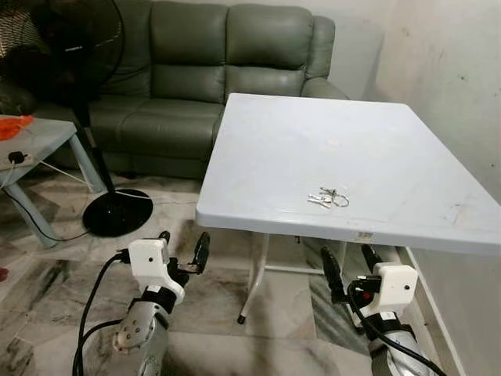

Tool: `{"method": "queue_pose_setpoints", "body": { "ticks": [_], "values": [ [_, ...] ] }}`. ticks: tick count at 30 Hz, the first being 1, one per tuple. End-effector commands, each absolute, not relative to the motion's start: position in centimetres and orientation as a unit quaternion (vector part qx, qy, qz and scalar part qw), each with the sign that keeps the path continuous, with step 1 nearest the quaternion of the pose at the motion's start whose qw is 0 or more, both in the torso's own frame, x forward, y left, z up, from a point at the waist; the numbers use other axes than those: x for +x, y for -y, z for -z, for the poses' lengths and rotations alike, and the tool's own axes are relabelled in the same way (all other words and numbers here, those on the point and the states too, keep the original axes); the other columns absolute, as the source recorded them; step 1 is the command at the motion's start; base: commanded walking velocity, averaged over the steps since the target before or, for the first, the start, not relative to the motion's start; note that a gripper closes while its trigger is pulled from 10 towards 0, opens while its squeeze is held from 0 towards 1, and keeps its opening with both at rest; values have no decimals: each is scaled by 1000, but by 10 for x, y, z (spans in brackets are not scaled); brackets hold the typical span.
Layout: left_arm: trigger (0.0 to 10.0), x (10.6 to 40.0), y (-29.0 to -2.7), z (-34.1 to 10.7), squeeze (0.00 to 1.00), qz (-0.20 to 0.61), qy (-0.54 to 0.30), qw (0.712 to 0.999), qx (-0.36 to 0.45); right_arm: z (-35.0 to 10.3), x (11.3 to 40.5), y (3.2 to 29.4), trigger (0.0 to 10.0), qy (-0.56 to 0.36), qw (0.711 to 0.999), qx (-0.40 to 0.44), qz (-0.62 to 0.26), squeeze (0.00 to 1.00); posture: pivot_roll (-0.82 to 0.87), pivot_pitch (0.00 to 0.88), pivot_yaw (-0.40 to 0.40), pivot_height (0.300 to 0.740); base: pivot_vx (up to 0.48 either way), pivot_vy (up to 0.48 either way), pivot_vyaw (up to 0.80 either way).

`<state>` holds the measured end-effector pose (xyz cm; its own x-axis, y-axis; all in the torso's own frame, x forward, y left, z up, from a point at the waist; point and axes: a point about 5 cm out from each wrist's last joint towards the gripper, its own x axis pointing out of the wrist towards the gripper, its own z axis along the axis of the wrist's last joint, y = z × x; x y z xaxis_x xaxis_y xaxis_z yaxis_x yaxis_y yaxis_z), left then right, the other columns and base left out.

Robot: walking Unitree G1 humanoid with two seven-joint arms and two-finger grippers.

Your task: Hang keys on a hook

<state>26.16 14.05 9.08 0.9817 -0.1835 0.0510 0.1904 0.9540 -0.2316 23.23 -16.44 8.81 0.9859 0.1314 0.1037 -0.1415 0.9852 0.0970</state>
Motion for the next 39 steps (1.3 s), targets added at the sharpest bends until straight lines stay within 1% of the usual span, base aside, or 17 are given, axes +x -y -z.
{"method": "queue_pose_setpoints", "body": {
  "ticks": [1,36,39],
  "values": [
    [10000,264,-142,-94,0,97,18,988,-119,-92,235,167,10000,54,995,50,-64,0,13,0,-38,740,394,0,0],
    [10000,264,-138,-95,0,97,16,987,-126,-91,235,167,10000,53,995,48,-70,0,16,0,-43,740,392,0,0],
    [10000,265,-140,-94,0,78,13,992,-99,-90,235,166,10000,53,995,48,-71,0,16,0,-45,740,92,0,0]
  ]
}}
